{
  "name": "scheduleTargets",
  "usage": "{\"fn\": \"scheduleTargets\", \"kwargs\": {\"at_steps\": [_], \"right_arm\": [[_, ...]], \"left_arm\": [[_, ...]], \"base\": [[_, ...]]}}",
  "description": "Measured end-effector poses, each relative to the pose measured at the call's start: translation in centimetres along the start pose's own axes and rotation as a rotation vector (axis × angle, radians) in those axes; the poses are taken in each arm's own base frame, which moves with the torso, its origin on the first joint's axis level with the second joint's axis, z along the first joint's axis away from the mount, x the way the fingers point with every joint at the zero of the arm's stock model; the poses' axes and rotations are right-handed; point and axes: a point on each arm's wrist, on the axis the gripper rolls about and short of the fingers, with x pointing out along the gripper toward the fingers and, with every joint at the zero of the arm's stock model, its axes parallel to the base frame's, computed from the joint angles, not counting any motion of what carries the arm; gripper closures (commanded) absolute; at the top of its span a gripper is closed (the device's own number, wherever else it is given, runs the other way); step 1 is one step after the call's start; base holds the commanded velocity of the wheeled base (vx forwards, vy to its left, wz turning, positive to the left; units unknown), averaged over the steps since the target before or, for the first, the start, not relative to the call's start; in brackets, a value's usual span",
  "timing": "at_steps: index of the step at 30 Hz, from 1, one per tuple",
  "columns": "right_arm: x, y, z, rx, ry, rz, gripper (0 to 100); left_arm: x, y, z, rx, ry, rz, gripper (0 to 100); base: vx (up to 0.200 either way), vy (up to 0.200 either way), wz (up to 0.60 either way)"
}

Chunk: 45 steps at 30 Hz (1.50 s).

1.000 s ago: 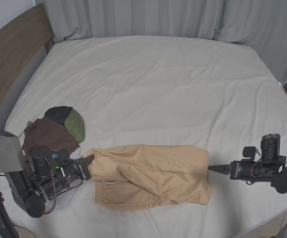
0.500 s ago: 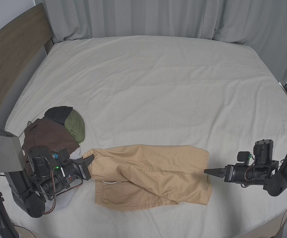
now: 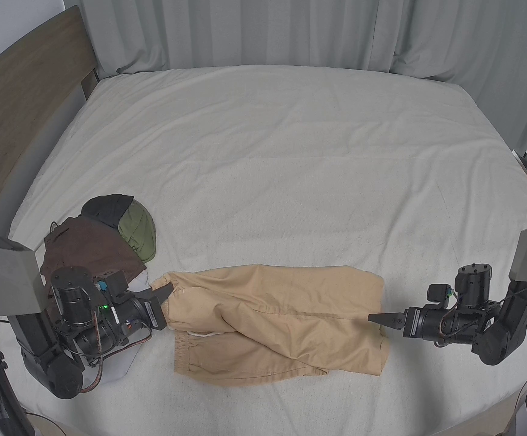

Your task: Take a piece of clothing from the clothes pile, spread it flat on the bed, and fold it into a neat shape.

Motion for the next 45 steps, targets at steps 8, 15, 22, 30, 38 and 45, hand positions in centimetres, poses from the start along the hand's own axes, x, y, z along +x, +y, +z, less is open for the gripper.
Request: {"fn": "scheduleTargets", "kwargs": {"at_steps": [8, 15, 22, 30, 38, 45], "right_arm": [[1.3, -0.7, -0.3, -0.017, -0.051, 0.003, 0], [2.4, -0.9, -0.9, 0.004, -0.079, 0.006, 0], [3.5, -1.2, -1.7, -0.005, -0.084, 0.003, 0], [4.2, -1.0, -2.4, -0.005, -0.055, 0.014, 0], [4.3, -0.6, -2.6, -0.011, -0.042, 0.032, 0], [4.0, -0.2, -2.5, -0.017, -0.039, 0.057, 0]], "left_arm": [[0.0, 0.0, 0.0, 0.0, -0.001, 0.0, 100], [0.0, 0.0, 0.0, 0.001, -0.001, 0.0, 100], [0.0, 0.0, 0.0, 0.0, -0.002, -0.001, 100], [0.0, 0.0, 0.1, 0.0, -0.003, -0.001, 100], [0.0, 0.0, 0.0, 0.0, -0.001, -0.001, 100], [0.0, 0.0, 0.0, 0.001, -0.001, -0.002, 100]], "base": [[0.0, 0.0, 0.0], [0.0, 0.0, 0.0], [0.0, 0.0, 0.0], [0.0, 0.0, 0.0], [0.0, 0.0, 0.0], [0.0, 0.0, 0.0]]}}
